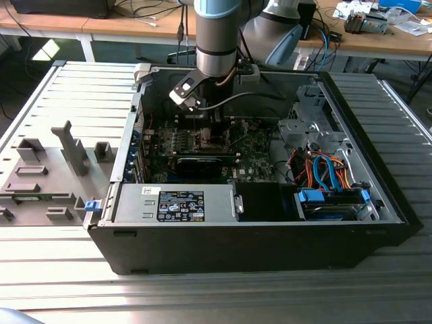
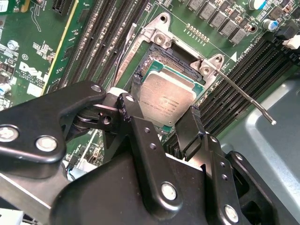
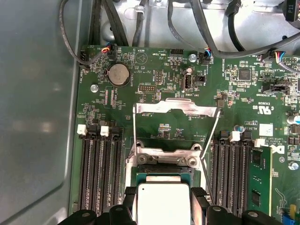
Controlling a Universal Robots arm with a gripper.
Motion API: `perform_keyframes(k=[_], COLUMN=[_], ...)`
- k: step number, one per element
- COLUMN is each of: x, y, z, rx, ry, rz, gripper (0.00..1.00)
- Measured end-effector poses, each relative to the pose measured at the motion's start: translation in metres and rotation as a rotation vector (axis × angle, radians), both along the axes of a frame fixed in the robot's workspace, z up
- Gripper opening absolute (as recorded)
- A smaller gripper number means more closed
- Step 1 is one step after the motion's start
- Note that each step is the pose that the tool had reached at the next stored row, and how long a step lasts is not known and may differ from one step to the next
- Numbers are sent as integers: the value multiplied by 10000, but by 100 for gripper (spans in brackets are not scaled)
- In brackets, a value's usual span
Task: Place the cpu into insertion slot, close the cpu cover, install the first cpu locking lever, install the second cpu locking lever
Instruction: 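Place the cpu into insertion slot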
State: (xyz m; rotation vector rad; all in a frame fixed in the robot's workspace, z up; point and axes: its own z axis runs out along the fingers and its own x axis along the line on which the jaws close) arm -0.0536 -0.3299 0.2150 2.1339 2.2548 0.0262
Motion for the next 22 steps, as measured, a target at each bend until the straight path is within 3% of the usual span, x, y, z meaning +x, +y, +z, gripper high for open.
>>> perform_keyframes(k=[22], x=[-6], y=[-10], z=[-151], rx=[-27], ry=[0], rz=[-36], gripper=[54])
